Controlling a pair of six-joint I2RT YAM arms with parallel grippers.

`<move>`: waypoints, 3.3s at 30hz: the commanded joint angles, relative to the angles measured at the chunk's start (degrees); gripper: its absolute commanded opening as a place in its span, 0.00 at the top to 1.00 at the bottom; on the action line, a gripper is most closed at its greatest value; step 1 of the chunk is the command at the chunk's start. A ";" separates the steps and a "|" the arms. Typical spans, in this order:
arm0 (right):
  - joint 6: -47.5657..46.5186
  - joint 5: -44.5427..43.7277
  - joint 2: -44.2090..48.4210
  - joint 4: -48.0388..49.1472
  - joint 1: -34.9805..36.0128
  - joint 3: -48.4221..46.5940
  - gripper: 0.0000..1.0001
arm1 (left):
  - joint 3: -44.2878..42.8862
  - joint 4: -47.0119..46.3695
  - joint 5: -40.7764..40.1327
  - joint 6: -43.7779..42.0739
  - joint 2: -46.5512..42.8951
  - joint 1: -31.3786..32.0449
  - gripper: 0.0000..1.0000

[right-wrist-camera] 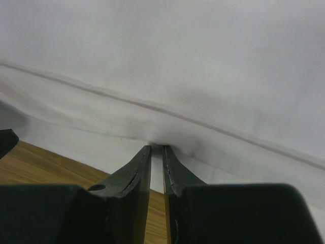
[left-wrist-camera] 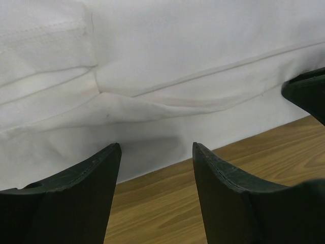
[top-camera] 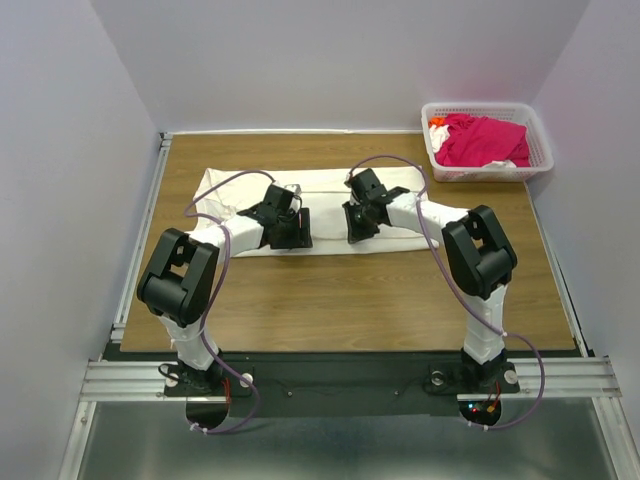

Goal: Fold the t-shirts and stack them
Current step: Fold the tshirt

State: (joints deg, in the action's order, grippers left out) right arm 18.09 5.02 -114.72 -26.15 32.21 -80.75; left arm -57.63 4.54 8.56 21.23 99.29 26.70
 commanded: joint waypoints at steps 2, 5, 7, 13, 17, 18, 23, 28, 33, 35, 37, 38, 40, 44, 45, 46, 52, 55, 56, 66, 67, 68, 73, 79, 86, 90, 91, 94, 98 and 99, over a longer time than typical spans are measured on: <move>-1.03 -4.57 -1.47 0.66 -1.00 -4.32 0.80 | 1.46 -0.49 0.32 -0.84 1.00 0.90 0.31; -1.04 -7.12 -1.74 0.66 -1.88 -5.55 0.79 | 1.64 -0.49 0.67 -0.84 1.44 1.25 0.31; -1.12 -8.61 -1.83 0.75 -2.67 -6.78 0.79 | 1.73 -0.49 0.76 -0.84 1.53 1.34 0.31; -1.83 -13.10 -3.58 0.75 -7.66 -11.17 0.79 | 2.08 -0.40 1.37 -0.76 1.53 1.78 0.31; -1.21 -12.49 -2.89 0.75 -11.46 -12.06 0.78 | 1.82 -0.32 1.38 -0.49 1.09 1.87 0.31; -1.21 -12.31 -2.10 0.75 -11.73 -11.71 0.78 | 1.73 -0.23 1.37 -0.32 0.91 1.78 0.31; -1.48 -10.21 4.40 0.84 -12.43 -5.06 0.78 | -0.90 0.30 -0.29 0.56 0.38 1.87 0.31; -0.42 -5.29 10.20 1.19 -12.43 2.15 0.76 | -4.68 1.70 -1.52 1.26 0.91 1.78 0.31; 1.16 -5.28 14.51 2.24 -12.78 8.76 0.75 | -7.15 3.99 -4.07 2.49 0.21 1.60 0.31; 2.47 -5.37 15.66 2.51 -14.27 11.74 0.75 | -6.54 4.69 -6.27 3.90 -2.07 1.08 0.31; 4.05 -3.26 17.59 3.38 -16.37 13.86 0.75 | -5.31 5.22 -7.24 5.21 -5.04 -1.11 0.31; 4.50 -2.39 18.21 3.91 -17.17 16.21 0.75 | -3.39 5.22 -7.59 6.35 -6.20 -2.34 0.31; 5.38 -0.89 19.87 5.67 -18.75 18.51 0.75 | -1.18 4.96 -7.68 7.41 -10.05 -6.63 0.31; 7.49 3.94 20.94 8.57 -23.40 22.30 0.75 | 5.23 3.90 -7.59 9.00 -15.95 -15.76 0.32; 7.40 5.17 21.11 9.18 -23.77 22.48 0.75 | 7.07 3.64 -7.68 9.26 -16.92 -17.71 0.33; 7.49 5.61 21.20 9.54 -23.86 22.48 0.75 | 7.87 3.55 -8.11 9.35 -18.32 -20.43 0.33; 10.38 9.04 19.97 13.32 -25.43 23.18 0.75 | 11.22 1.44 -7.86 10.49 -17.73 -29.85 0.34; 12.23 9.48 19.44 15.07 -26.92 25.28 0.75 | 12.01 0.48 -6.54 11.46 -15.09 -34.16 0.35; 12.67 9.66 19.44 15.51 -27.45 26.16 0.75 | 12.10 0.21 -6.01 11.81 -14.48 -35.04 0.36; 18.30 7.48 19.70 18.07 -36.95 36.18 0.75 | 16.92 0.47 -3.46 13.66 -10.08 -41.90 0.37; 19.08 6.86 20.05 18.07 -38.34 37.58 0.75 | 17.63 0.56 -2.76 14.18 -10.08 -42.16 0.37; 19.61 6.33 21.10 17.98 -39.05 38.38 0.75 | 18.42 0.65 -2.41 14.53 -10.08 -42.60 0.37; 21.99 2.37 25.41 17.63 -41.61 42.42 0.75 | 25.36 1.79 -1.09 16.20 -14.80 -43.75 0.37; 19.98 0.00 29.99 13.33 -41.61 41.82 0.75 | 30.29 5.47 -3.01 19.98 -28.08 -43.66 0.37; 14.18 -1.68 35.34 8.66 -38.12 35.14 0.67 | 22.83 10.23 -6.45 15.08 -36.35 -43.49 0.25; 10.84 -1.41 34.22 8.57 -30.29 29.26 0.51 | 17.74 10.14 -4.69 12.08 -37.59 -39.55 0.15; 10.39 -1.24 33.34 8.66 -28.62 28.38 0.48 | 17.11 10.06 -4.25 11.99 -37.50 -38.23 0.13; 9.16 -0.10 29.82 8.66 -23.87 25.21 0.35 | 16.14 8.39 -1.97 14.53 -34.61 -31.29 0.09; 7.67 2.45 26.74 8.92 -20.00 23.36 0.26 | 16.05 1.90 -0.65 19.19 -29.78 -23.63 0.09; 7.58 3.24 26.56 8.93 -19.73 23.10 0.25 | 15.71 0.92 -0.99 20.41 -28.63 -22.75 0.09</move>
State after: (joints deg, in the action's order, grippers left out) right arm 28.12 6.22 -86.83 -16.99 11.44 -56.21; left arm -40.51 9.96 6.28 38.00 66.96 0.36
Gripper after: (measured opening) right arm 0.732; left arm 0.913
